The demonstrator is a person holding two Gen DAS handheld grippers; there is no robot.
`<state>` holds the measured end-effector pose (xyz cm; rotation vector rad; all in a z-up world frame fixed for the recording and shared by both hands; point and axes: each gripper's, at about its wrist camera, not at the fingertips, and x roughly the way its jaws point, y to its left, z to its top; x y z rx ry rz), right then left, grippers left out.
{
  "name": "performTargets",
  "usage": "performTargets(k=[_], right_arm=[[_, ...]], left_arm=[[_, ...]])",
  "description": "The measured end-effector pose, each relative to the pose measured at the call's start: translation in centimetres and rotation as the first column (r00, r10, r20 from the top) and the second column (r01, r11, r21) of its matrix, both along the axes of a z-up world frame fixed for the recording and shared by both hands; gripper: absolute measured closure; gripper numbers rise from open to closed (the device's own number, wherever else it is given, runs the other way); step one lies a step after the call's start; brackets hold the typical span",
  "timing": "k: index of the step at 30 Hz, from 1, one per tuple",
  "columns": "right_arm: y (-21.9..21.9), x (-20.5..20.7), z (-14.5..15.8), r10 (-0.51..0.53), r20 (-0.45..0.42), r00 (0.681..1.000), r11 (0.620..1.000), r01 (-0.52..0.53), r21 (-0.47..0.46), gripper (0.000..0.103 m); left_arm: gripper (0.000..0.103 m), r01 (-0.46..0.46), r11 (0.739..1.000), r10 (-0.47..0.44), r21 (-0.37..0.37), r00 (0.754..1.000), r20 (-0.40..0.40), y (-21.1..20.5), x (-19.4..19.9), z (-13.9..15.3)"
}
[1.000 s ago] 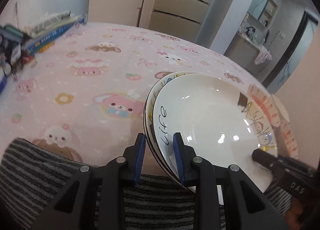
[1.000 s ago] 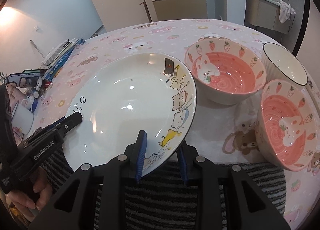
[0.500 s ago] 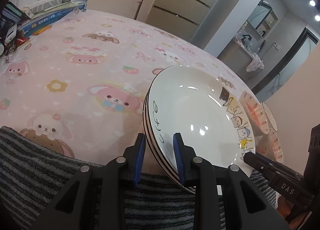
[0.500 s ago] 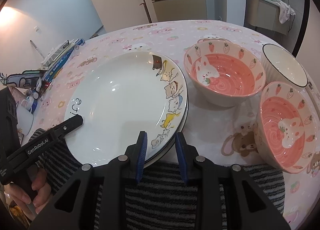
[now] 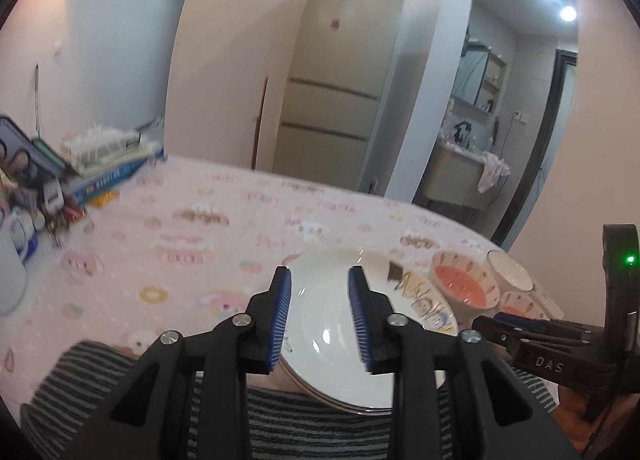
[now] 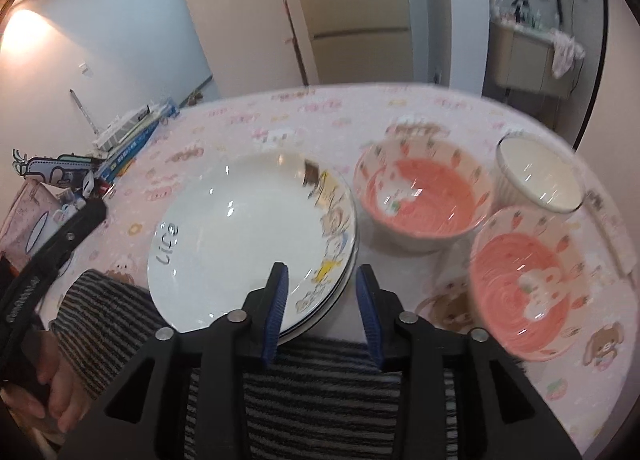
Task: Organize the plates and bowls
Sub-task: 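Raise both grippers away from the plate stack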
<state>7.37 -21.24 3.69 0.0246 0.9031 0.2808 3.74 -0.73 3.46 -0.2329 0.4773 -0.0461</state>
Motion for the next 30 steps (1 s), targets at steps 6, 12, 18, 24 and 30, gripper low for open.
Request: performTargets(k=[6, 12, 18, 24, 30], right_arm=[[-1.6, -1.6, 3.4, 0.015, 0.182, 0.983, 0.998, -0.025, 0.054, 0.042], [-3.1, -5.1, 6.9, -0.127, 0.521, 0.844, 0.984, 0.173, -0.040, 0.005], [-4.5, -8.4, 9.2, -0.098, 0.658, 0.747, 0.992, 0.125, 0.006, 0.000], [-8.7, -9.2, 9.7, -0.254, 0.660, 0.707, 0.966, 0.216, 0.140, 0.000], [-10.2, -9.9, 10.1, -0.241, 0.700, 0.672, 0.958, 0.280, 0.061, 0.000]], left_arm=[[0.010, -0.048, 0.997, 0.033, 0.062, 0.974, 0.224, -1.6, -4.1, 3.8], [0.000, -0.032, 0.990, -0.017, 0.135, 0.940, 0.342, -3.7, -6.5, 6.0], [0.000, -0.062, 0.984, 0.006, 0.169, 0.949, 0.314, -5.3, -6.5, 7.2], [0.000, -0.043, 0.983, -0.026, 0.176, 0.928, 0.371, -6.3, -7.2, 7.1], [0.000, -0.131, 0.974, 0.026, 0.187, 0.877, 0.480, -7.3, -7.9, 7.3]])
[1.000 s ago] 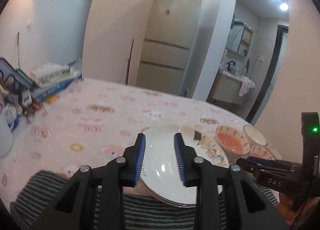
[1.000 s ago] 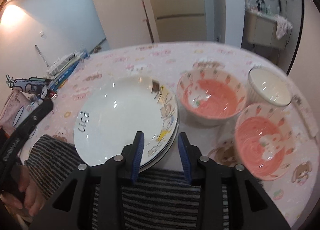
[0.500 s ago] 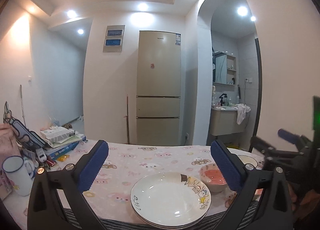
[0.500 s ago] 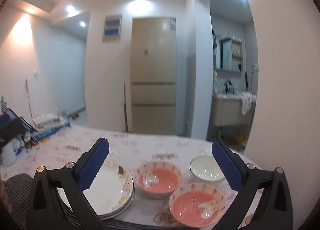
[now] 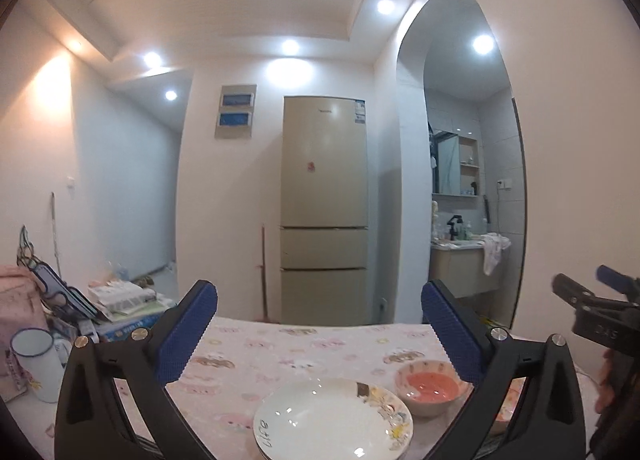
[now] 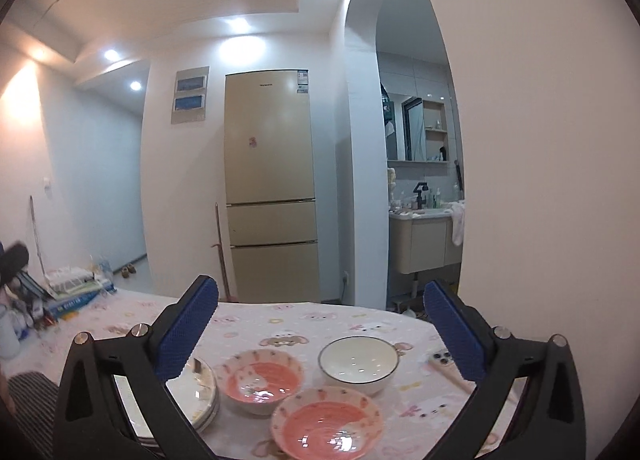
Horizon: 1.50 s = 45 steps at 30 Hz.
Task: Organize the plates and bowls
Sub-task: 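Raise both grippers away from the plate stack, then move both grippers down to the rim of a pink strawberry bowl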
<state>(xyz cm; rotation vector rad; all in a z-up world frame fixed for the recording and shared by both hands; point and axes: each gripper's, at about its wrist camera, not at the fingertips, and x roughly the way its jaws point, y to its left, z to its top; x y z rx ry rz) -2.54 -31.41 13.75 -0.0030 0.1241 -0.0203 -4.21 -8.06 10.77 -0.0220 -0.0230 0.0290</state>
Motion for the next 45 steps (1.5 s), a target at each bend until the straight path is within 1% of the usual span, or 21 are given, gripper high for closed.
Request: performTargets(k=[4, 6, 8, 9, 11, 14, 17, 19, 21, 25, 28, 30, 31, 34, 36, 38, 40, 42, 43, 44, 45], right_arm=[[-0.7, -0.7, -0.3, -0.065, 0.030, 0.997, 0.997, 0.066, -0.045, 0.000], [-1.2, -0.4, -0.6, -0.076, -0.001, 0.997, 0.995, 0.076, -0.060, 0.000], [-1.7, 0.2, -1.1, -0.005, -0.057, 0.998, 0.998, 0.002, -0.056, 0.000], [-2.3, 0.5, -1.3, 0.012, -0.078, 0.997, 1.000, -0.014, -0.024, 0.000], [-3.4, 0.8, -1.9, 0.007, -0.113, 0.994, 0.999, -0.003, 0.032, 0.000], [-3.7, 1.2, -2.2, 0.046, -0.153, 0.987, 0.999, -0.046, 0.004, 0.000], [-3.8, 0.9, -2.8, 0.050, -0.153, 0.987, 0.998, -0.056, -0.036, 0.001], [-4.2, 0.8, -3.0, 0.079, -0.167, 0.983, 0.996, -0.085, -0.031, 0.009], [-5.1, 0.9, -3.6, 0.106, -0.183, 0.977, 0.994, -0.107, 0.006, 0.013], [-6.3, 1.7, -4.5, 0.120, -0.223, 0.968, 0.992, -0.110, 0.059, 0.032], [-7.1, 2.1, -5.1, 0.124, -0.251, 0.960, 0.990, -0.102, 0.098, 0.033], [-7.5, 2.2, -5.5, 0.129, -0.259, 0.957, 0.989, -0.105, 0.106, 0.033], [-7.6, 2.2, -5.6, 0.129, -0.263, 0.956, 0.989, -0.104, 0.107, 0.033], [-7.8, 2.7, -6.4, 0.129, -0.294, 0.947, 0.989, -0.100, 0.111, 0.036], [-8.0, 3.4, -7.1, 0.141, -0.334, 0.932, 0.986, -0.101, 0.134, 0.040], [-8.2, 4.4, -7.6, 0.170, -0.370, 0.913, 0.979, -0.114, 0.169, 0.043], [-8.0, 5.6, -7.4, 0.203, -0.383, 0.901, 0.973, -0.143, 0.181, 0.048], [-7.6, 6.9, -6.9, 0.210, -0.398, 0.893, 0.975, -0.159, 0.158, 0.051], [-7.4, 7.7, -6.5, 0.210, -0.411, 0.887, 0.975, -0.161, 0.151, 0.052], [-7.4, 8.0, -6.5, 0.208, -0.422, 0.882, 0.976, -0.156, 0.154, 0.053], [-7.4, 8.3, -6.4, 0.210, -0.430, 0.878, 0.974, -0.152, 0.165, 0.054]], left_arm=[[0.000, 0.023, 0.999, -0.022, 0.034, 1.000, -0.012, -1.1, 0.7, 0.1], [0.000, 0.048, 0.999, -0.048, 0.020, 0.999, -0.021, -1.4, 1.0, -0.1], [0.000, 0.124, 0.992, -0.124, 0.002, 0.992, -0.019, -1.5, 1.4, -0.4], [0.000, 0.161, 0.987, -0.161, -0.017, 0.987, -0.025, -1.6, 1.5, -0.5], [0.000, 0.188, 0.981, -0.190, -0.045, 0.981, -0.046, -2.0, 2.0, -0.6], [0.000, 0.179, 0.983, -0.181, -0.031, 0.979, -0.097, -3.2, 2.8, -0.9], [0.000, 0.213, 0.977, -0.211, -0.002, 0.965, -0.156, -4.5, 3.8, -1.7], [0.000, 0.214, 0.977, -0.211, -0.007, 0.957, -0.200, -5.2, 4.5, -2.3], [0.000, 0.194, 0.981, -0.192, -0.021, 0.949, -0.251, -5.6, 5.4, -3.0], [0.000, 0.191, 0.979, -0.203, -0.071, 0.942, -0.267, -5.5, 5.8, -4.5], [0.000, 0.196, 0.978, -0.208, -0.071, 0.926, -0.314, -5.7, 6.6, -5.1], [0.000, 0.200, 0.976, -0.216, -0.082, 0.926, -0.310, -5.5, 6.7, -5.5], [0.000, 0.207, 0.975, -0.223, -0.084, 0.920, -0.321, -5.8, 6.9, -5.7], [0.000, 0.266, 0.957, -0.290, -0.115, 0.869, -0.400, -6.5, 8.1, -6.4], [0.000, 0.288, 0.951, -0.308, -0.114, 0.843, -0.442, -7.3, 8.7, -6.7], [0.000, 0.300, 0.950, -0.306, -0.091, 0.827, -0.472, -8.0, 9.7, -6.8], [0.000, 0.295, 0.953, -0.288, -0.064, 0.825, -0.487, -8.5, 11.1, -6.5], [0.005, 0.290, 0.955, -0.280, -0.060, 0.816, -0.506, -8.9, 12.6, -6.0], [0.011, 0.296, 0.953, -0.289, -0.072, 0.803, -0.521, -8.9, 13.2, -5.9], [0.015, 0.311, 0.946, -0.309, -0.090, 0.780, -0.545, -9.2, 13.9, -6.0], [0.017, 0.320, 0.942, -0.319, -0.101, 0.764, -0.560, -9.4, 14.2, -6.1]])
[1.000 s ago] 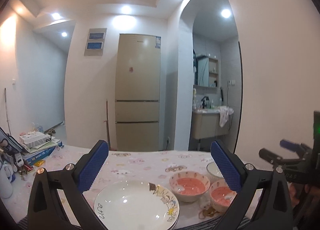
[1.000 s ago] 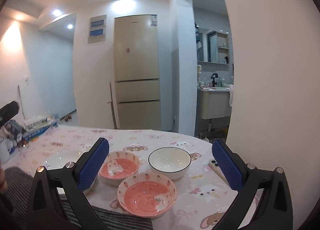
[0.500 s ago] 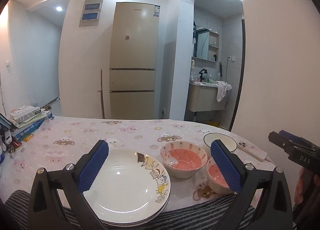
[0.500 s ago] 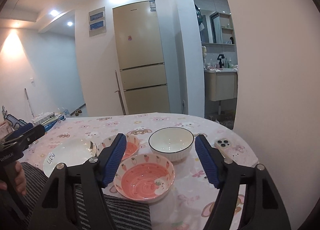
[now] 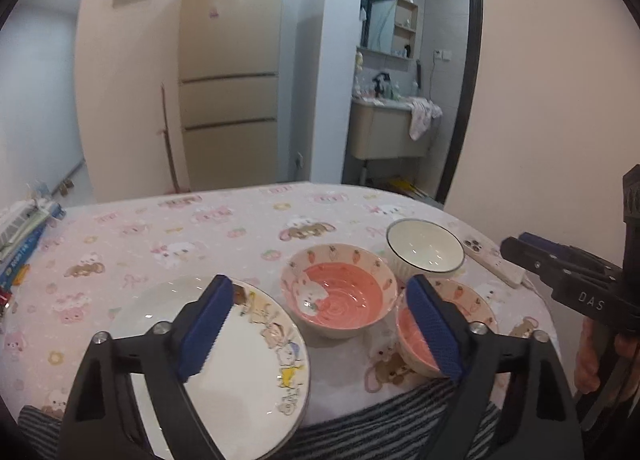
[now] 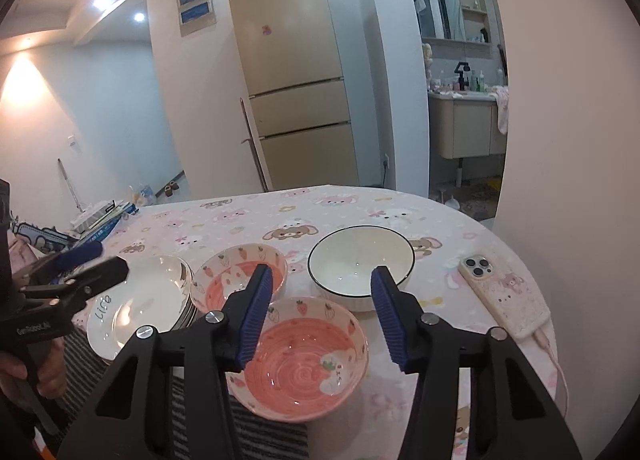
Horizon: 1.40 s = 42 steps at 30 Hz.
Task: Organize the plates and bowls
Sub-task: 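Move both grippers down to the rim of a pink strawberry bowl, then close both grippers on the rim of the pink bowl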
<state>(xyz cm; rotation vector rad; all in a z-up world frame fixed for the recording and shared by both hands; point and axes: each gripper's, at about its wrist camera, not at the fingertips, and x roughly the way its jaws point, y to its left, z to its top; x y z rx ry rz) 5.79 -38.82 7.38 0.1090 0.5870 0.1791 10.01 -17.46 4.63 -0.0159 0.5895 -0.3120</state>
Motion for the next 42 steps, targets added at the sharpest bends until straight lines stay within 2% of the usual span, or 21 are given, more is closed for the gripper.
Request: performTargets(k=[1, 3, 6, 10, 12, 13, 16, 18, 21, 24, 25, 26, 28, 30, 32, 34, 36, 37, 39, 42], right_arm=[[-0.1, 0.2, 0.0, -0.002, -0.011, 1.000, 1.000, 0.002, 0.014, 0.057], [-0.1, 0.5, -0.4, -0.024, -0.045, 0.999, 1.000, 0.024, 0.006, 0.063], [0.2, 1.0, -1.5, -0.052, -0.081, 0.995, 0.998, 0.050, -0.031, 0.065], [1.1, 3.3, -0.8, 0.046, -0.092, 0.995, 0.998, -0.043, 0.038, 0.073], [2.0, 4.9, -0.2, 0.064, -0.101, 0.993, 0.998, -0.062, 0.026, 0.075], [2.5, 5.8, 0.0, 0.086, -0.111, 0.990, 0.996, -0.084, 0.027, 0.075], [4.0, 9.0, -1.1, 0.148, -0.212, 0.966, 0.988, -0.137, 0.066, 0.078], [4.6, 10.5, -2.4, 0.181, -0.285, 0.941, 0.982, -0.160, 0.096, 0.080], [5.9, 12.2, -4.4, 0.210, -0.402, 0.891, 0.977, -0.202, 0.062, 0.086], [6.5, 13.1, -5.5, 0.215, -0.478, 0.852, 0.975, -0.216, 0.054, 0.086], [6.7, 13.2, -5.8, 0.217, -0.494, 0.842, 0.974, -0.221, 0.051, 0.086], [6.9, 13.2, -5.8, 0.207, -0.492, 0.845, 0.975, -0.222, 0.029, 0.086], [6.9, 13.5, -6.0, 0.182, -0.524, 0.832, 0.978, -0.210, 0.007, 0.087], [6.5, 13.7, -6.5, 0.186, -0.553, 0.812, 0.978, -0.208, 0.023, 0.087], [5.9, 13.8, -6.8, 0.183, -0.563, 0.806, 0.979, -0.202, 0.028, 0.087], [5.8, 14.5, -7.3, 0.190, -0.584, 0.789, 0.979, -0.197, 0.052, 0.088], [6.1, 15.1, -7.6, 0.197, -0.606, 0.771, 0.978, -0.197, 0.067, 0.092], [6.4, 15.2, -7.7, 0.181, -0.602, 0.778, 0.980, -0.194, 0.044, 0.093], [6.9, 15.6, -7.8, 0.167, -0.594, 0.787, 0.981, -0.194, 0.018, 0.094], [6.9, 16.1, -8.5, 0.160, -0.613, 0.773, 0.984, -0.174, 0.036, 0.094]], left_arm=[[0.023, 0.010, 1.000, -0.010, -0.004, 1.000, -0.016, -0.2, 0.2, -0.3], [0.026, 0.040, 0.999, -0.040, -0.001, 0.997, -0.060, -1.1, 0.7, -1.3], [0.034, 0.065, 0.998, -0.065, 0.002, 0.991, -0.116, -1.9, 2.1, -2.2], [0.038, -0.015, 1.000, 0.016, 0.017, 0.998, -0.061, -1.1, 5.6, 0.3], [0.043, -0.045, 0.999, 0.047, 0.017, 0.995, -0.094, -0.6, 7.6, 1.2], [0.048, -0.050, 0.999, 0.052, 0.021, 0.991, -0.122, -0.4, 8.6, 1.3], [0.063, -0.031, 0.999, 0.034, 0.018, 0.973, -0.226, -0.1, 11.2, 0.4], [0.064, -0.020, 1.000, 0.026, 0.024, 0.958, -0.285, -0.1, 12.6, -0.5], [0.064, -0.013, 0.998, 0.035, 0.067, 0.940, -0.339, 0.0, 14.2, -2.3], [0.066, 0.001, 0.996, 0.032, 0.088, 0.927, -0.373, -0.1, 15.2, -3.7], [0.066, 0.014, 0.995, 0.023, 0.094, 0.924, -0.382, -0.2, 15.5, -4.2], [0.066, 0.015, 0.995, 0.025, 0.103, 0.923, -0.383, -0.3, 15.7, -4.5], [0.067, -0.031, 0.993, 0.071, 0.116, 0.930, -0.362, -0.1, 16.1, -5.2], [0.067, -0.009, 0.998, 0.033, 0.062, 0.918, -0.396, 0.1, 16.4, -5.7], [0.075, 0.000, 0.998, 0.027, 0.065, 0.912, -0.409, -0.1, 16.7, -6.2], [0.075, 0.021, 0.996, 0.016, 0.086, 0.912, -0.410, -0.7, 16.9, -6.6], [0.082, 0.034, 0.995, 0.006, 0.090, 0.909, -0.417, -1.2, 16.9, -6.8], [0.089, 0.051, 0.994, -0.006, 0.094, 0.907, -0.421, -1.6, 16.9, -6.9], [0.089, 0.066, 0.990, -0.009, 0.127, 0.914, -0.406, -2.1, 16.8, -7.0], [0.089, 0.081, 0.985, -0.013, 0.152, 0.915, -0.402, -2.5, 16.8, -7.0]])
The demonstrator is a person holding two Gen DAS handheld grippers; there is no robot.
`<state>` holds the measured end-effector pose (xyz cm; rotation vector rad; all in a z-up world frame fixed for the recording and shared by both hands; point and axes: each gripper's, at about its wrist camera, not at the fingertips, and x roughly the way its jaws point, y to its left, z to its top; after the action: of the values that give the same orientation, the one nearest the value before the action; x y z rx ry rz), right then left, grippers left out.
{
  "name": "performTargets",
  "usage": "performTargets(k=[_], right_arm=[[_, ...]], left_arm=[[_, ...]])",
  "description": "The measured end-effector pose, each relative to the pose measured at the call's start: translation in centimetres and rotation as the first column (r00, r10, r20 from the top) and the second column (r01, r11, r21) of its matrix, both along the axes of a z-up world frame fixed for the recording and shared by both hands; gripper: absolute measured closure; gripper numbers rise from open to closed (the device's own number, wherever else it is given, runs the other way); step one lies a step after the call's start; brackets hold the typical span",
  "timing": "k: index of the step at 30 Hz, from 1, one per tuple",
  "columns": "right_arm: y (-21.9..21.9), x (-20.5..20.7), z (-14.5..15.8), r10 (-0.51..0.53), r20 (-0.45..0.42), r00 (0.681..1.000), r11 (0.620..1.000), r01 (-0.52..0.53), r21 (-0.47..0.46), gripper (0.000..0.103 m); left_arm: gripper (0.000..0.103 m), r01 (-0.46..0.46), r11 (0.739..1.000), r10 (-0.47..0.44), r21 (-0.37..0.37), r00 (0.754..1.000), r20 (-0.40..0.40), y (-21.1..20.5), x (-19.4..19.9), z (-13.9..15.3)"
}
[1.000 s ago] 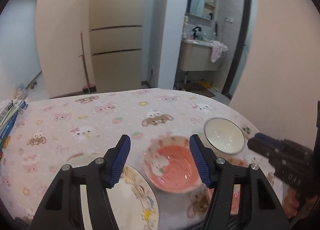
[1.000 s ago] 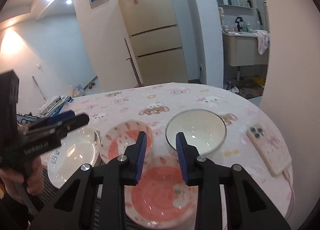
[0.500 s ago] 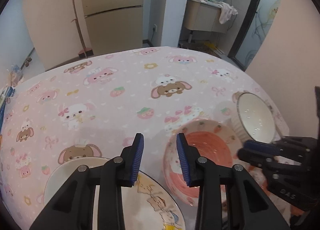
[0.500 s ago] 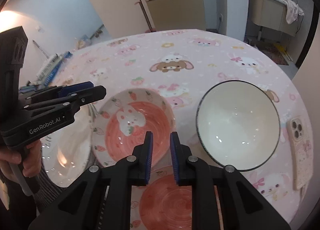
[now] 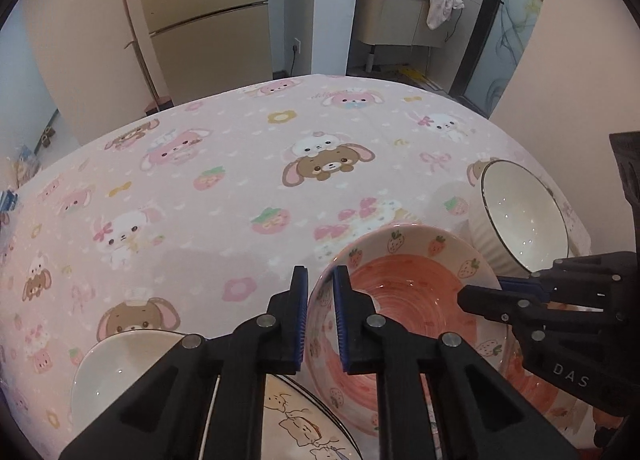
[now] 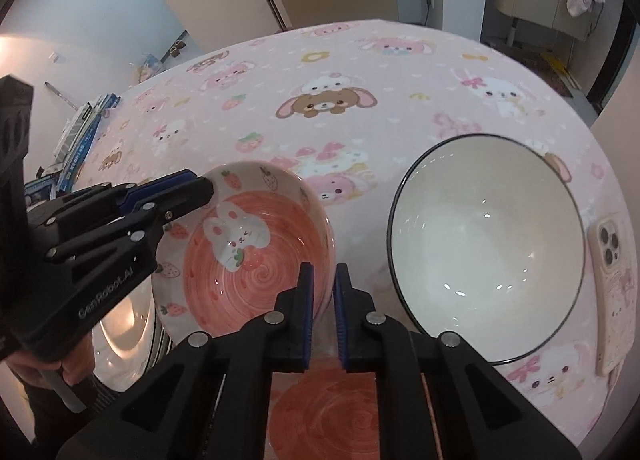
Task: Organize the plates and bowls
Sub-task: 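Close both grippers on the rim of the pink bowl, then lift the pink bowl with both grippers and carry it over the other pink bowl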
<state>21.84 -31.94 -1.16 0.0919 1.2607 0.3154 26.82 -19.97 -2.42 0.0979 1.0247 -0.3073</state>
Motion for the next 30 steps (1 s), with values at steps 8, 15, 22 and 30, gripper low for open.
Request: performTargets(k=[8, 15, 22, 30], right_arm=[[0.4, 0.2, -0.5, 0.011, 0.014, 1.000, 1.000, -0.011, -0.013, 0.094], [0.6, 0.2, -0.8, -0.001, 0.034, 0.999, 0.999, 0.003, -0.040, 0.095], [0.3, -0.4, 2.4, -0.018, 0.123, 0.992, 1.000, 0.020, -0.016, 0.097], [-0.7, -3.1, 8.9, -0.046, 0.298, 0.953, 0.999, 0.042, 0.020, 0.097]], left_arm=[[0.086, 0.018, 0.999, -0.021, -0.035, 0.995, -0.099, 0.1, 1.3, -1.1], [0.087, 0.035, 0.999, -0.037, -0.020, 0.995, -0.088, -0.1, 0.8, -1.1], [0.089, 0.007, 0.997, -0.008, -0.080, 1.000, -0.004, 0.9, -0.6, 2.7], [0.090, 0.039, 0.991, -0.027, -0.129, 0.995, 0.092, 0.4, -3.4, 7.9]])
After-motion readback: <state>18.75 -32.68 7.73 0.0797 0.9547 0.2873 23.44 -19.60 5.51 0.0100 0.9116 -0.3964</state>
